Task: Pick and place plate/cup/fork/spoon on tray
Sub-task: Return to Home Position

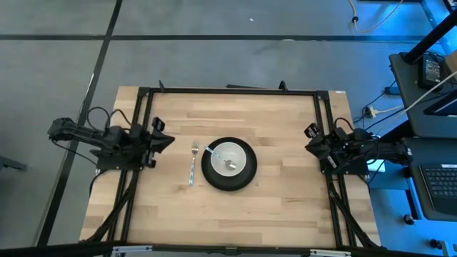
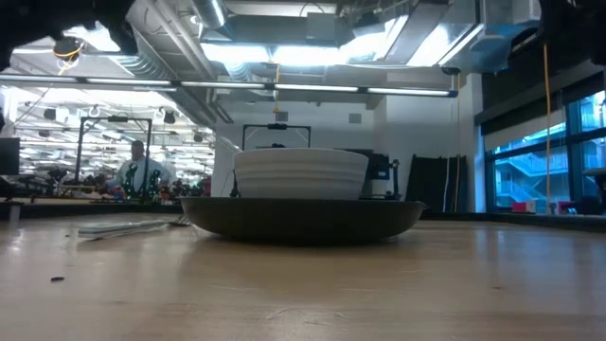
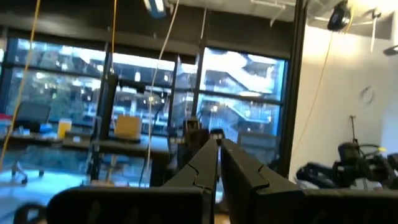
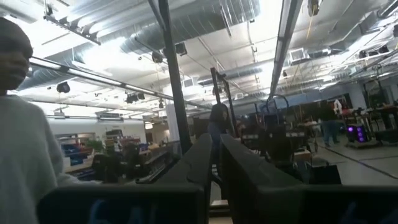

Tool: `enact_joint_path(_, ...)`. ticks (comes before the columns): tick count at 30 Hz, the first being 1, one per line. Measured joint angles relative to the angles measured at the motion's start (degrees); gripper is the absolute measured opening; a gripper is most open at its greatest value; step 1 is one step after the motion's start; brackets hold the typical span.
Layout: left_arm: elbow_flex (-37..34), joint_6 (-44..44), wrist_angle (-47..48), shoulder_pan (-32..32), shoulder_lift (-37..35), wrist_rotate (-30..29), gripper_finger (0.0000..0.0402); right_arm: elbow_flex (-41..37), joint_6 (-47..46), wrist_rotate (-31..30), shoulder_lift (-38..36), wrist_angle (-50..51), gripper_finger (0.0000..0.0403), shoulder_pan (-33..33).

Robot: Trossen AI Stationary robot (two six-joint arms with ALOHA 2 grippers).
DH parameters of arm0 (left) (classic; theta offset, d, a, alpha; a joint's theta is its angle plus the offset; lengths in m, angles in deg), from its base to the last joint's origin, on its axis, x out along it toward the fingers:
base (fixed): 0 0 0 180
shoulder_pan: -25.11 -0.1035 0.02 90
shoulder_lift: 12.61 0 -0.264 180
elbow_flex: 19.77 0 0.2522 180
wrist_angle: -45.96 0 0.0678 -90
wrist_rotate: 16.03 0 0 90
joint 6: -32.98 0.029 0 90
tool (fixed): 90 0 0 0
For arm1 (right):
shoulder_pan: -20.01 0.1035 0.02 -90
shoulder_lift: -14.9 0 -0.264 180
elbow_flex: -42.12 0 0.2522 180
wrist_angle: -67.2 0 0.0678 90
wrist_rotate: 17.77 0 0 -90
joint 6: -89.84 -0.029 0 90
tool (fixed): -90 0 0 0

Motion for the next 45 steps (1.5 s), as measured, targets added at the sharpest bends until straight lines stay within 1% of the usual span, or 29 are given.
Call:
enact_joint_path(5,-4.94,-4.08,-2.03,0.01,-0.54,-0.46,0.0014,0.00,-0.16,0.01,0.00,0.28,0.0036,0.02)
enact_joint_path(7,-4.91,-4.40,-1.01,0.01,-0.53,-0.97,0.0014,0.00,-0.17,-0.02,0.02,0.27,0.0036,-0.01)
enact_joint_path(10,-4.95,-2.70,-2.98,-0.15,-0.76,-0.82,0.0014,0.00,-0.17,-0.37,0.00,0.27,0.0036,0.02)
enact_joint_path(15,-4.95,-0.91,-2.33,-0.15,-1.66,-0.61,0.0014,0.02,2.72,-0.46,0.02,2.08,0.0036,0.02)
enact_joint_path(17,-4.95,-1.47,-0.85,-0.15,-1.59,-0.63,0.0014,0.02,2.76,-0.46,0.02,3.13,0.0036,0.02)
enact_joint_path(21,-4.95,-5.29,2.78,-0.15,-1.61,-0.57,0.0014,0.02,2.59,-0.46,0.02,5.58,0.0036,0.02)
enact_joint_path(27,-4.95,-5.29,5.91,-0.13,-1.60,-0.50,0.0014,0.02,2.57,-0.44,0.04,6.45,0.0036,0.02)
enact_joint_path(30,-4.95,-5.25,5.95,-0.13,-1.60,-0.50,0.0014,0.04,2.59,-0.45,0.04,7.17,0.0036,0.01)
enact_joint_path(37,-4.95,-5.24,5.96,-0.13,-1.60,-0.48,0.0014,0.07,2.60,-0.44,0.07,13.52,0.0036,0.01)
enact_joint_path(45,-4.95,-5.21,5.96,-0.13,-1.60,-0.48,0.0014,0.07,2.60,-0.44,0.07,14.59,0.0036,0.02)
